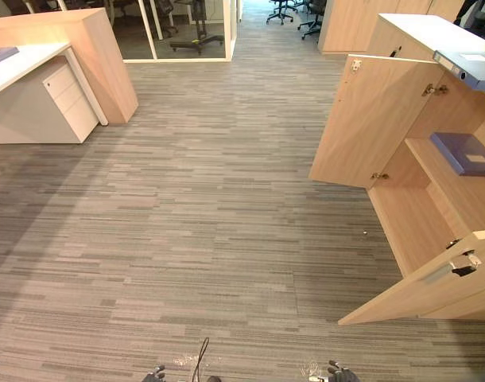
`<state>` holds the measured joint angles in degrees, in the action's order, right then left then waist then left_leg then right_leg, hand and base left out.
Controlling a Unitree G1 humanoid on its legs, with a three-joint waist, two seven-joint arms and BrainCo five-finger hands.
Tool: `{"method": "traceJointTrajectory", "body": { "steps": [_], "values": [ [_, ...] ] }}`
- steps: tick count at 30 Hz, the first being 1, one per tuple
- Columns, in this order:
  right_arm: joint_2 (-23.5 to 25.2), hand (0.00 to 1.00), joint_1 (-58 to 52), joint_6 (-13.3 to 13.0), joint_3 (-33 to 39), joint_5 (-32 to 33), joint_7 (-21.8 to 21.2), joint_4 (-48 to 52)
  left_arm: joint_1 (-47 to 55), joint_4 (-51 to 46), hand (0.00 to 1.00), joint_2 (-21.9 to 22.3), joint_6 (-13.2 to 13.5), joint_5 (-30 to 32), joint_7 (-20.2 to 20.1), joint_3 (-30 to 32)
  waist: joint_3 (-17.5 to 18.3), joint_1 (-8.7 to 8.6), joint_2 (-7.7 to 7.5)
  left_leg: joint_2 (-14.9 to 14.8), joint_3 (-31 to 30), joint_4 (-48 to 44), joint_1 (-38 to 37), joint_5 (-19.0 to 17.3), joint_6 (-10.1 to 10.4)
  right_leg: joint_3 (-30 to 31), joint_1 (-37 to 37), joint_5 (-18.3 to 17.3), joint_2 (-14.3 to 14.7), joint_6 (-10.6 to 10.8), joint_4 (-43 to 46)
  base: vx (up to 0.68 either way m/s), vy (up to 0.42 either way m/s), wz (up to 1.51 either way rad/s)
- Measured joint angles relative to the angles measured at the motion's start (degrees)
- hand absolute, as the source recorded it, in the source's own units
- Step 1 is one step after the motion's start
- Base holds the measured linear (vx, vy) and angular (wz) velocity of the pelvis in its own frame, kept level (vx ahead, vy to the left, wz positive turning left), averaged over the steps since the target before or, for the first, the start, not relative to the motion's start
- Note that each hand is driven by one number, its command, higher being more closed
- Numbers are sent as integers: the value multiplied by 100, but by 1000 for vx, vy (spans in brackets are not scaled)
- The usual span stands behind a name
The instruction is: Walk over to the cabinet, pick up the folder, carry it to the office cabinet, place the folder inside the office cabinet, then close the office cabinet door
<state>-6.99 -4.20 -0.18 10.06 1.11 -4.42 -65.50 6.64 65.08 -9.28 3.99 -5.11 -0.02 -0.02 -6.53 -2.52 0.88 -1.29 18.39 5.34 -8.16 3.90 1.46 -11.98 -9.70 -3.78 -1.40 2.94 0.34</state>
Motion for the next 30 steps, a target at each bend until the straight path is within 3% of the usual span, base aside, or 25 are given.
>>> {"method": "traceJointTrajectory", "body": {
  "steps": [30],
  "values": [
    [0,0,11,-1,-3,7,-12,-51,18,15,0,-7,9,-163,-32,21,-31,-5,-54,32,-9,4,4,8,-17,-47,-41,77,-16,-111,-111,-14,0,0]
  ]
}}
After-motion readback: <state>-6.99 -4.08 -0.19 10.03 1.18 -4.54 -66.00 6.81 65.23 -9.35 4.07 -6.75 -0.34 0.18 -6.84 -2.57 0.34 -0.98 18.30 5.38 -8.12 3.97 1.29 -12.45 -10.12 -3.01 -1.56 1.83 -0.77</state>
